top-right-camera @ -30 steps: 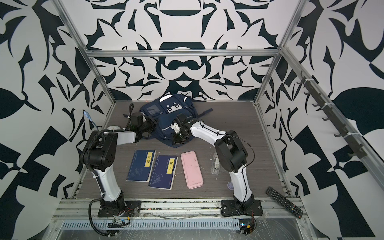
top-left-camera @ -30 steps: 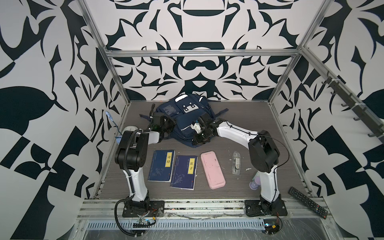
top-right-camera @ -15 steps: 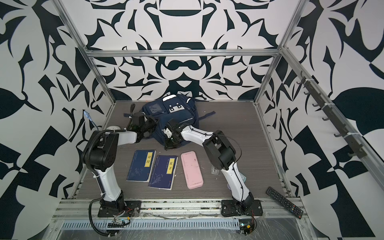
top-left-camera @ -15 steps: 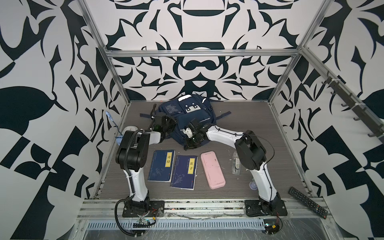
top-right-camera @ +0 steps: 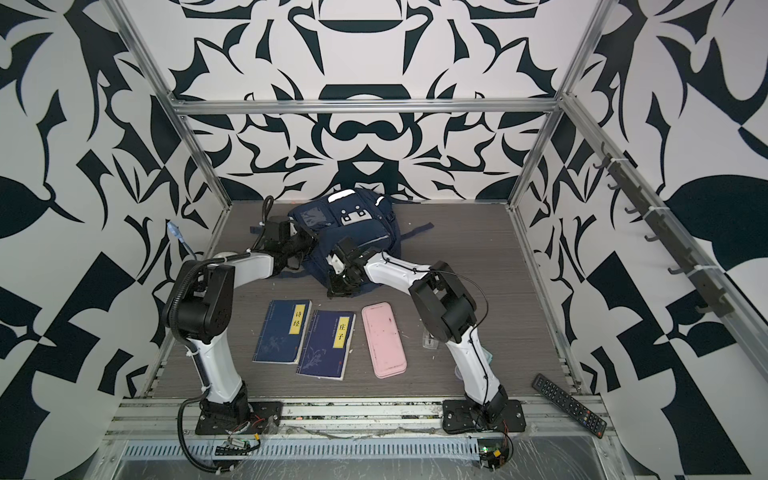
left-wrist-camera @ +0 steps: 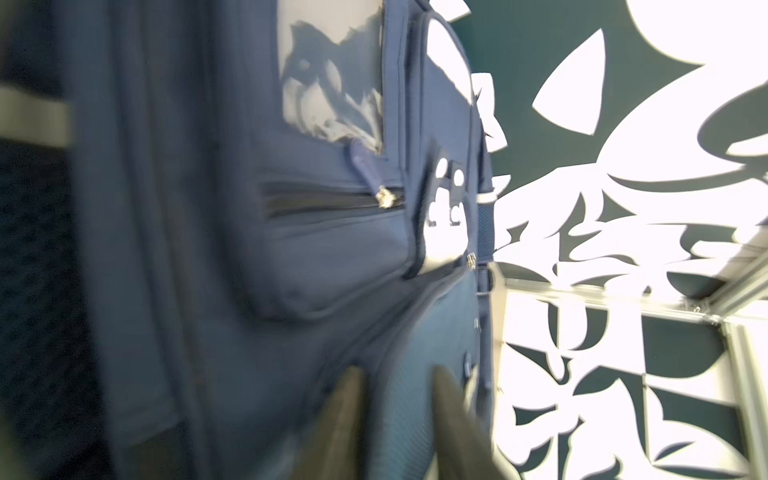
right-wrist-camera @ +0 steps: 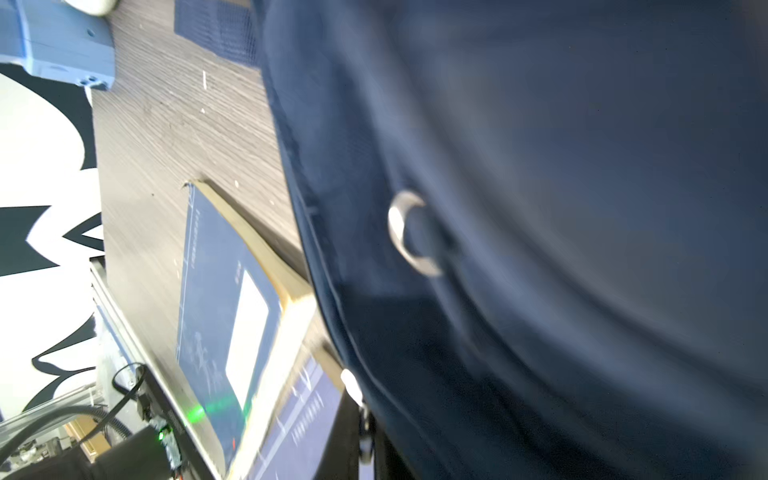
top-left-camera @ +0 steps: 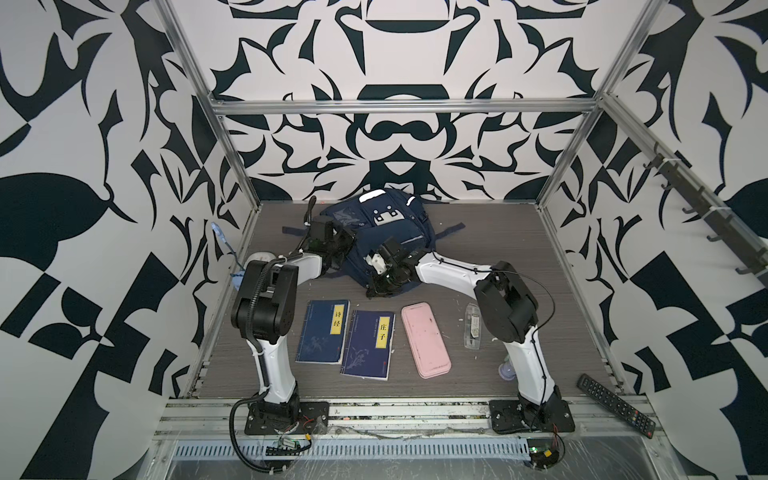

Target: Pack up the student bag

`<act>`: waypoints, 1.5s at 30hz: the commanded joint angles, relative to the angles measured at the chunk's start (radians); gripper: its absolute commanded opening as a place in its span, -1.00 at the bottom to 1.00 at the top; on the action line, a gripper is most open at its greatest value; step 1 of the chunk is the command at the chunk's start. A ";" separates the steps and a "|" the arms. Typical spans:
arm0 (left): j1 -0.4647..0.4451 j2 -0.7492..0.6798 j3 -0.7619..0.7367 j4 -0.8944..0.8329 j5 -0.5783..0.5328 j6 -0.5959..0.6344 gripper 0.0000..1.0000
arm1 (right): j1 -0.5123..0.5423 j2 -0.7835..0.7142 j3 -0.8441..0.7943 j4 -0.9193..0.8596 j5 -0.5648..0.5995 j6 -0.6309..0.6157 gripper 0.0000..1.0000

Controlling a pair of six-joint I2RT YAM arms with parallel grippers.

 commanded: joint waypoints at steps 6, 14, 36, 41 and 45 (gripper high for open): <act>-0.007 -0.120 0.112 -0.333 0.009 0.273 0.20 | -0.097 -0.227 -0.192 0.005 0.019 -0.059 -1.00; -0.014 -0.052 0.199 -0.578 -0.031 0.457 0.25 | -0.180 -0.293 -0.264 -0.059 0.028 -0.141 -1.00; -0.021 0.129 0.102 -0.387 0.090 0.326 -0.27 | -0.024 -0.063 -0.045 -0.071 0.024 -0.077 -1.00; -0.020 0.097 0.075 -0.358 0.092 0.296 -0.46 | -0.009 0.019 0.099 -0.093 0.017 -0.058 -1.00; -0.016 0.077 0.053 -0.319 0.103 0.257 -0.68 | -0.004 0.090 0.214 -0.117 0.002 -0.046 -1.00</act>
